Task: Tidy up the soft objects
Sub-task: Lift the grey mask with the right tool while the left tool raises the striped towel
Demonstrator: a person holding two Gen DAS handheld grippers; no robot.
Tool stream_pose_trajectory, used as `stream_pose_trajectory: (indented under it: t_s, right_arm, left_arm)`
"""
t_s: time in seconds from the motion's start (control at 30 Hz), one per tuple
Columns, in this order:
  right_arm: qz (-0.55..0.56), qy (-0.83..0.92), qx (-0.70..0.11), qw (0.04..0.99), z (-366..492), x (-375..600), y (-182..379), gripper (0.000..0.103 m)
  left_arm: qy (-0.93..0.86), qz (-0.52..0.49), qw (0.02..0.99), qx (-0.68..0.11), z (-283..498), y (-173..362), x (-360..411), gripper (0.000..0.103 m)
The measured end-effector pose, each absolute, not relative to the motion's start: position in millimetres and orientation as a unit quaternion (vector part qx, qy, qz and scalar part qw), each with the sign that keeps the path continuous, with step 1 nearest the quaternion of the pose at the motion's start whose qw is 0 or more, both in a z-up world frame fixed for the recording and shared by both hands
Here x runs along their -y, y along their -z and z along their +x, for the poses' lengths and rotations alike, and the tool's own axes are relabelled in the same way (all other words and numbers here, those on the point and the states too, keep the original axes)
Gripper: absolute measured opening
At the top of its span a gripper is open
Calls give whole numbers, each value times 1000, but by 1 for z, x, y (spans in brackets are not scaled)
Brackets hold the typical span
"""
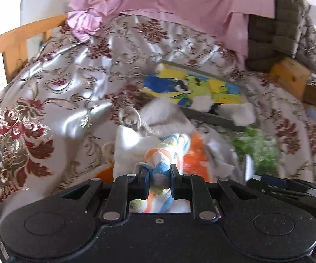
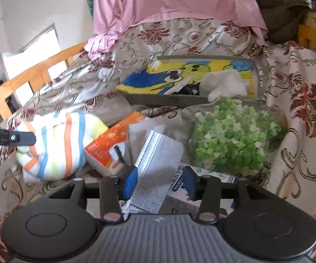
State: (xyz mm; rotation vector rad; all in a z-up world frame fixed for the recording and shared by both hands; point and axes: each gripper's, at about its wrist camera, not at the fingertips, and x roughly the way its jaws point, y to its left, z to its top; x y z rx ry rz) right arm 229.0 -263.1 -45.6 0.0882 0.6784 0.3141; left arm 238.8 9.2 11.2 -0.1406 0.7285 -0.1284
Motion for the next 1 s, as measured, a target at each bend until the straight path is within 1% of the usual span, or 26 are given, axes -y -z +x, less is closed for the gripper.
stream_pose_trajectory:
  t_s: [0.2,0.37,0.47,0.6,0.7,0.77,0.87,0.93,1.0]
  right_arm:
    - [13,-164,-341,926,231,246,56,54]
    - [-9,-173,-335,926,234,236,61,54]
    - [-24,-184,-334,924,231,230,62,51]
    - [-43,-199,-330,922,224,222,59,44]
    - [-41,-216,-329,918,221,220,57,42]
    - [-40,-222,-331,916,221,219,57,42]
    - [-43,-216,-336,916,223,217,60,42]
    - [-40,-210,-339,916,226,218,63,42]
    - [-34,-211,-338,917,228,219,63,42]
  left_arm:
    - [70,-58,928,-361,245,5,-3,20]
    - [94,-44,929,-354,243,16,11,21]
    - [109,-25,931,-346,240,21,21,22]
    - [125,1,935,-333,234,25,32,28]
    - [137,17,937,-322,231,27,37,29]
    - [141,30,937,-317,229,28,40,33]
    - [137,41,940,-310,229,30,44,42]
    - [131,41,942,-306,230,31,45,55]
    - [125,38,944,-303,231,31,45,64]
